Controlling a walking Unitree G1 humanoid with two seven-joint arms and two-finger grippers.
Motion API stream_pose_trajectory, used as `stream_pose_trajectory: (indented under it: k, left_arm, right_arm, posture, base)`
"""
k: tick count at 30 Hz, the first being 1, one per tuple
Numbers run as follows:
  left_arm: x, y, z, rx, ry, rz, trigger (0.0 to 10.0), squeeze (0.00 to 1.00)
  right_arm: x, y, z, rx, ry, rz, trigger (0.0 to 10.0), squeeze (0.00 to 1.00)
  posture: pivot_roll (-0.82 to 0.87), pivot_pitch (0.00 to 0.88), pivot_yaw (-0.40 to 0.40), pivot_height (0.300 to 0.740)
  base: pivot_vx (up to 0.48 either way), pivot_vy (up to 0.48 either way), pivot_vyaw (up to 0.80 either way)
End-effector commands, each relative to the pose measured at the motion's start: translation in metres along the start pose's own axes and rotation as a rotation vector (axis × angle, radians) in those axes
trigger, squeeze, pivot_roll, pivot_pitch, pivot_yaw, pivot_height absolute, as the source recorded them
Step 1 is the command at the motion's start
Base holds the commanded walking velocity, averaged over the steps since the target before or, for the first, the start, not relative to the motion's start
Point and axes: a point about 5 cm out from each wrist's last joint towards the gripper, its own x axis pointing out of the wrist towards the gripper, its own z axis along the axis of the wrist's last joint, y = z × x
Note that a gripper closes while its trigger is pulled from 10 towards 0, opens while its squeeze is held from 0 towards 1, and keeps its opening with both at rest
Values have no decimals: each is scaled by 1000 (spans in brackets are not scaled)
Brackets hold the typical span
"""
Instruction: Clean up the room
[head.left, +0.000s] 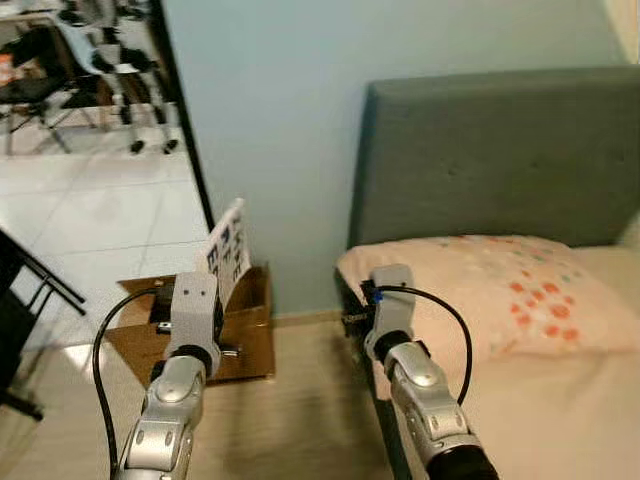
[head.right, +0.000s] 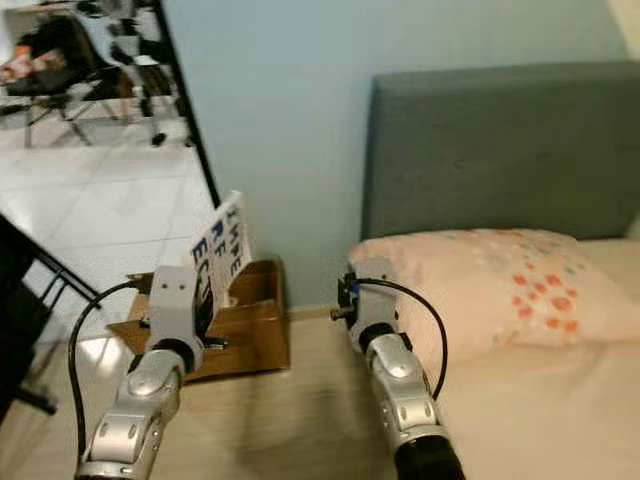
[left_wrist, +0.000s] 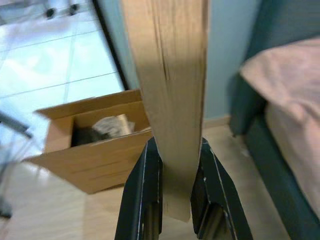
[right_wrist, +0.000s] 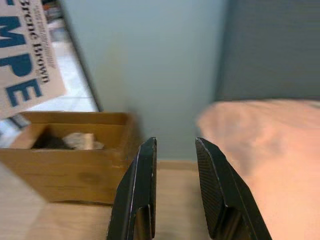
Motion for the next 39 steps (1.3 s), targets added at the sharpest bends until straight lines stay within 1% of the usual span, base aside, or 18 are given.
stream_pose_trajectory:
  k: [1,24,31,39]
  left_arm:
    - [1,-3,6,12,-33,-13,10000,0]
    - [1,-5,5,22,-36,-32,10000,0]
    - [3,-6,5,40,-46,-47,10000,0]
    - [5,-2,5,39,-41,-71,10000,0]
  right_arm:
    - [-1,-3,-6,21,29,-17,10000,0]
    - [-1,-2,-9,33,59,-20,10000,0]
    - [-1,0,-9,25,57,-6,10000,0]
    - [-3,-1,-11,25,65,-13,10000,0]
  posture:
    - [-37,84,28,740]
    - [-35,82,29,740]
    - [-36,74,31,740]
    - [-39,70,36,740]
  base:
    - [0,0,-800]
    - [0,0,-800]
    - [0,0,-800]
    - [0,0,-800]
